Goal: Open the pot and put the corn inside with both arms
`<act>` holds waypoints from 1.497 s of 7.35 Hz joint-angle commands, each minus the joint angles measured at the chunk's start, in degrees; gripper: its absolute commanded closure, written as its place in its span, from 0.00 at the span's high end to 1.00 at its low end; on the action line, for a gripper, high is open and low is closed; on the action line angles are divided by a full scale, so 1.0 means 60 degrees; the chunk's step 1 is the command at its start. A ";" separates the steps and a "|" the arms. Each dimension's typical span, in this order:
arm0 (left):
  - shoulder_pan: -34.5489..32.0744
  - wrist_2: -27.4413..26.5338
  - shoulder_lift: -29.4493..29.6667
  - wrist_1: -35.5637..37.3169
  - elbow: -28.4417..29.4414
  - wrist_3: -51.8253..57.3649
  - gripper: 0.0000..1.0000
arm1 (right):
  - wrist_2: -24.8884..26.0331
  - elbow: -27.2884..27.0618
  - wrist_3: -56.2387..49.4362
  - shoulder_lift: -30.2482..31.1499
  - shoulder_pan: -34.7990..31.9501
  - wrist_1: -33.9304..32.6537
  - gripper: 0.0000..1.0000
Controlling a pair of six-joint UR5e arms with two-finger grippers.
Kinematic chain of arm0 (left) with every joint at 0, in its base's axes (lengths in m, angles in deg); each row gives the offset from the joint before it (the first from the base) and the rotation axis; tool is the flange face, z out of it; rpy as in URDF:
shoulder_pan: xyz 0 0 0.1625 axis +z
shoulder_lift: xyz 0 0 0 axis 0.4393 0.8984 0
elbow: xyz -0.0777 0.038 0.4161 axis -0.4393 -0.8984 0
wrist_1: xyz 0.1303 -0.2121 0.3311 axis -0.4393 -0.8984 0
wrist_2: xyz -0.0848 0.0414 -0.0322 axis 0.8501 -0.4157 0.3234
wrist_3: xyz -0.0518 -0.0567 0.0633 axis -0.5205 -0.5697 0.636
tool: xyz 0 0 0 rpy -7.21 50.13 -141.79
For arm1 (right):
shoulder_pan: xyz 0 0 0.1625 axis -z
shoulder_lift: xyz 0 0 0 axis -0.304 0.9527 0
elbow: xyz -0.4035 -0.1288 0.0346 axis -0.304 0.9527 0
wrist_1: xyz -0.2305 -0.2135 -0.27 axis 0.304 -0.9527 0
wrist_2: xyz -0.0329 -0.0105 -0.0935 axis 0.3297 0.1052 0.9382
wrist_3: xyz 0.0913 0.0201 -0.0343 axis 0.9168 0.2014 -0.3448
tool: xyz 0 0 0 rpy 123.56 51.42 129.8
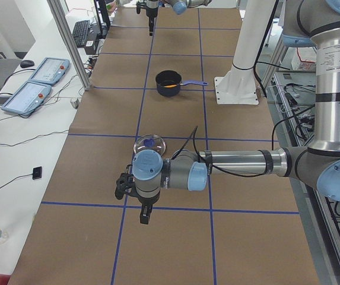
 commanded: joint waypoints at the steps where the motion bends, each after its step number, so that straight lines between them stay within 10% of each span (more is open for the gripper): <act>1: -0.0005 0.0053 0.0022 0.1218 -0.0755 0.0011 0.99 | -0.0850 0.0051 -0.3166 0.1727 -0.1763 -0.0024 1.00; 5: -0.0005 0.0083 0.0167 0.1427 -0.0934 0.0041 0.99 | -0.0822 0.0212 -0.7449 0.4470 -0.4284 0.0005 1.00; 11: -0.0020 0.0024 -0.0007 0.1341 -0.0920 0.0084 0.99 | -0.0808 0.0652 -0.7352 0.4885 -0.4713 0.0034 1.00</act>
